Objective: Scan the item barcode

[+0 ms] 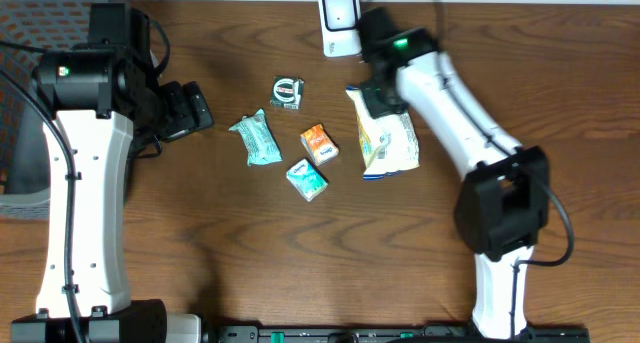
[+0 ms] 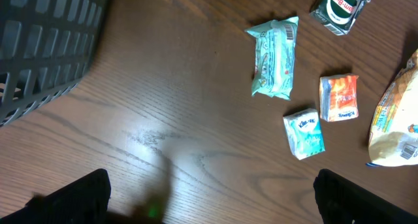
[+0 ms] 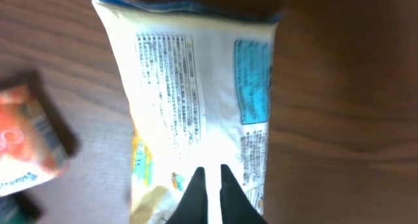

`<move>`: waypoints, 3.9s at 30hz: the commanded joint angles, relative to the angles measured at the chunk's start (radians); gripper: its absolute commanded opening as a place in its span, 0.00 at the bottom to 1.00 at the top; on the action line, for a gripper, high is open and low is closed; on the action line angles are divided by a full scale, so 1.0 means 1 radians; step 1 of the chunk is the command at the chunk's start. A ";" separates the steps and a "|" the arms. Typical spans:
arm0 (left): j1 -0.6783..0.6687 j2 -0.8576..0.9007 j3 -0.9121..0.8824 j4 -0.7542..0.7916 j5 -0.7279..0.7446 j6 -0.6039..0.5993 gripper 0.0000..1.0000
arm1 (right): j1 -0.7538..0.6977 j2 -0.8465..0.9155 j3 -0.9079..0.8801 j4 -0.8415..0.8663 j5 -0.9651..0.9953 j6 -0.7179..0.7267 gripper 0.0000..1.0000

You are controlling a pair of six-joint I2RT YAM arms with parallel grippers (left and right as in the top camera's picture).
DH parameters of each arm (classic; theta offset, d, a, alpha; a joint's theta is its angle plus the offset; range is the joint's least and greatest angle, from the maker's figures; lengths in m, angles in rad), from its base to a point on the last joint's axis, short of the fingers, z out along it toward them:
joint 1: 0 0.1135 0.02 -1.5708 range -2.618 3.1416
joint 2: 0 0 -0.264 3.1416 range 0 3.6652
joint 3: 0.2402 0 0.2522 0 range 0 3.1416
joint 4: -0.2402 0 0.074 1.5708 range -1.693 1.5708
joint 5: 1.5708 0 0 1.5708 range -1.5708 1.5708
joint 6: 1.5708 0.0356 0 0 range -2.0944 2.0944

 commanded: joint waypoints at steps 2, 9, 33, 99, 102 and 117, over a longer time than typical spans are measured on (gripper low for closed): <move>0.002 0.002 -0.006 -0.003 -0.002 -0.013 0.98 | -0.077 -0.012 -0.090 0.002 -0.365 -0.072 0.01; 0.002 0.002 -0.006 -0.003 -0.002 -0.013 0.98 | -0.087 -0.012 -0.313 0.124 -0.394 -0.081 0.01; 0.002 0.002 -0.006 -0.003 -0.002 -0.013 0.98 | -0.048 -0.015 -0.164 0.208 -0.137 0.094 0.02; 0.002 0.002 -0.006 -0.003 -0.002 -0.013 0.98 | 0.091 -0.053 -0.428 0.296 -0.159 0.144 0.16; 0.002 0.002 -0.006 -0.003 -0.002 -0.013 0.98 | 0.090 -0.061 -0.405 0.286 -0.156 0.152 0.16; 0.002 0.002 -0.006 -0.003 -0.002 -0.013 0.98 | 0.032 -0.095 -0.164 0.247 0.036 0.151 0.38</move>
